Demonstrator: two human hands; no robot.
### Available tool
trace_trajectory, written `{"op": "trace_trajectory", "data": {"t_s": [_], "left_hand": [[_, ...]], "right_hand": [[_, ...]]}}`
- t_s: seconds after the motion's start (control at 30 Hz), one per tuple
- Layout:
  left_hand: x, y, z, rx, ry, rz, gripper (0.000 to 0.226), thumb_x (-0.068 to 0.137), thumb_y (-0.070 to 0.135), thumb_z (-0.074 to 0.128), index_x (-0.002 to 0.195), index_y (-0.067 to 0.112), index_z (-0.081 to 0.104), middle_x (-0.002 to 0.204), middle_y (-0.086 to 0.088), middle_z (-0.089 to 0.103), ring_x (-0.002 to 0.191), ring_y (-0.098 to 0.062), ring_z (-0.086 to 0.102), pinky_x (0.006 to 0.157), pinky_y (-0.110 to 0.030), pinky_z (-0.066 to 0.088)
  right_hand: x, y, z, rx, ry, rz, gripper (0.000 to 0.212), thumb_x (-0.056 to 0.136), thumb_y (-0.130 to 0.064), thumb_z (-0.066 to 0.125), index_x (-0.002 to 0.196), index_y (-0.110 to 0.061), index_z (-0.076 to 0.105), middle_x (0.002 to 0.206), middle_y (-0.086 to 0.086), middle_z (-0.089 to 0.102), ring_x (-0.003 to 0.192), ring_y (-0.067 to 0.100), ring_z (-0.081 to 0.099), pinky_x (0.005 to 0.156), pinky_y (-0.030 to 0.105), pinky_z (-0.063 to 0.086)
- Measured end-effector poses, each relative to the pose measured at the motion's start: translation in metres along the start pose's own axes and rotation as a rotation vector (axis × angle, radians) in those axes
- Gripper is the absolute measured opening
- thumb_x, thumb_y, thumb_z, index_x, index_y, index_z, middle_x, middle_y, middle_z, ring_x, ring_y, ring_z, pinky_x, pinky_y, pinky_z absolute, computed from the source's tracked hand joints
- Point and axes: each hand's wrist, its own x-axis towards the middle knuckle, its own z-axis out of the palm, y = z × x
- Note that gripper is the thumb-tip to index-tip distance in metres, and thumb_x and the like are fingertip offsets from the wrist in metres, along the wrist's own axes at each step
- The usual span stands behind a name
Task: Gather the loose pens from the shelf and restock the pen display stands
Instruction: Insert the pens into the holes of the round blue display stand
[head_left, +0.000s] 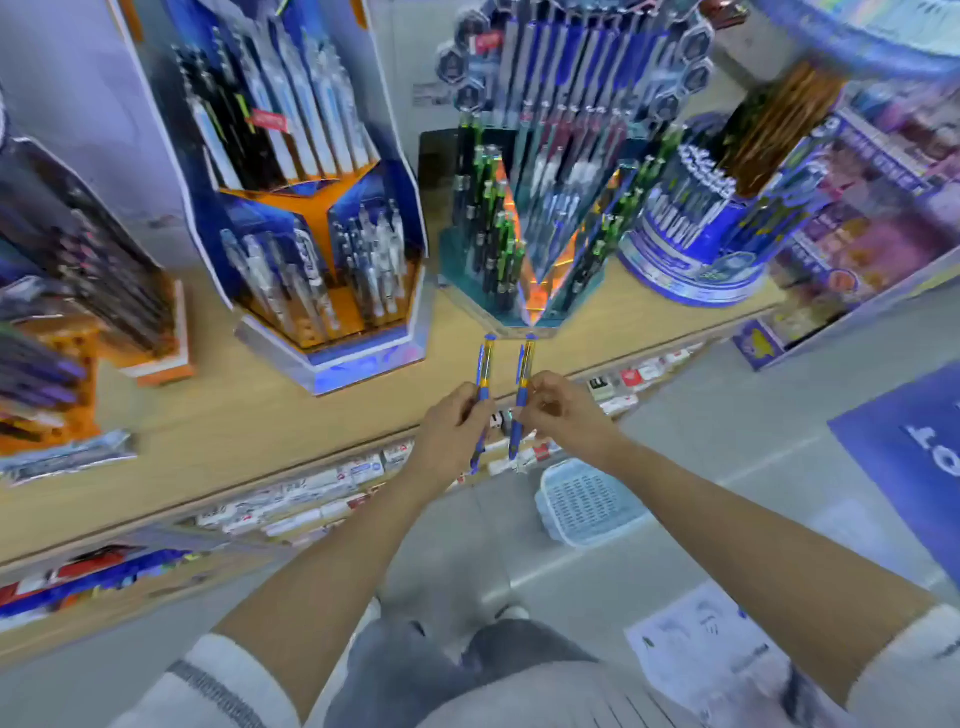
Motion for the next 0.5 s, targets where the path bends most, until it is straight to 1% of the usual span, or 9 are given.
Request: {"op": "trace_trajectory", "data": {"t_s": [0.1,0.17,0.23,0.3,0.37,0.4,0.43,0.47,0.5], "left_hand": [[0.014,0.023,0.058,-0.008,-0.098,0.024,0.024,0.092,0.029,0.046,0.079,0.011,0.053,0.068,-0.008,0.062,0.067,-0.025,0.058,0.076,-0.048,0.05],[0.022,0.038,0.09,-0.017,-0.127,0.044,0.022,0.098,0.025,0.045,0.084,0.011,0.056,0.079,-0.008,0.066,0.075,-0.021,0.061,0.081,-0.043,0.05],[0.034,0.052,0.116,0.026,-0.156,0.073,0.022,0.1,0.023,0.044,0.085,0.012,0.056,0.076,-0.008,0.062,0.069,-0.018,0.055,0.074,-0.038,0.047],[0.051,0.065,0.136,0.055,-0.194,0.096,0.022,0.099,0.029,0.044,0.085,0.014,0.052,0.062,-0.003,0.052,0.061,-0.023,0.049,0.065,-0.042,0.044],[0.073,0.075,0.154,0.088,-0.235,0.13,0.025,0.1,0.03,0.041,0.093,0.009,0.053,0.06,-0.006,0.051,0.06,-0.027,0.049,0.064,-0.045,0.044],[0.086,0.08,0.163,0.096,-0.26,0.137,0.029,0.1,0.033,0.039,0.097,0.008,0.053,0.068,-0.01,0.057,0.068,-0.031,0.054,0.071,-0.044,0.045],[0.099,0.086,0.172,0.091,-0.285,0.142,0.032,0.097,0.037,0.038,0.097,0.01,0.054,0.084,-0.013,0.064,0.084,-0.031,0.06,0.081,-0.042,0.046],[0.11,0.095,0.179,0.076,-0.305,0.155,0.031,0.094,0.04,0.036,0.095,0.013,0.054,0.1,-0.01,0.067,0.099,-0.025,0.061,0.09,-0.038,0.045],[0.123,0.102,0.187,0.054,-0.32,0.178,0.029,0.092,0.04,0.035,0.092,0.017,0.053,0.108,-0.004,0.065,0.107,-0.018,0.058,0.094,-0.035,0.042]], "right_hand": [[-0.017,0.019,-0.059,0.033,0.12,0.0,0.015,0.087,-0.006,0.069,0.089,-0.014,0.056,0.07,0.001,0.065,0.065,0.015,0.059,0.065,0.034,0.047],[-0.026,0.029,-0.094,0.053,0.195,-0.002,0.01,0.089,-0.006,0.067,0.093,-0.005,0.058,0.074,0.008,0.063,0.068,0.019,0.057,0.066,0.033,0.046],[-0.031,0.035,-0.124,0.085,0.266,0.0,0.01,0.089,-0.005,0.066,0.092,0.001,0.058,0.074,0.011,0.059,0.065,0.016,0.056,0.064,0.029,0.047],[-0.03,0.04,-0.15,0.102,0.338,0.0,0.009,0.088,-0.003,0.066,0.086,0.001,0.058,0.075,0.013,0.058,0.066,0.018,0.056,0.062,0.03,0.048],[-0.024,0.047,-0.176,0.076,0.432,0.009,0.011,0.084,-0.009,0.069,0.079,-0.007,0.059,0.074,0.019,0.059,0.069,0.022,0.055,0.063,0.033,0.044],[-0.02,0.049,-0.188,0.059,0.475,0.02,0.012,0.081,-0.016,0.07,0.077,-0.012,0.059,0.074,0.024,0.061,0.07,0.022,0.055,0.063,0.036,0.042],[-0.014,0.05,-0.201,0.044,0.512,0.024,0.015,0.08,-0.021,0.07,0.076,-0.013,0.058,0.075,0.028,0.061,0.07,0.022,0.054,0.063,0.038,0.043],[-0.007,0.052,-0.213,0.034,0.544,0.013,0.018,0.081,-0.02,0.07,0.075,-0.012,0.056,0.074,0.029,0.059,0.069,0.021,0.054,0.063,0.039,0.043],[-0.001,0.05,-0.224,0.04,0.575,0.004,0.019,0.085,-0.014,0.07,0.074,-0.014,0.055,0.072,0.024,0.058,0.069,0.021,0.054,0.063,0.038,0.043]]}}
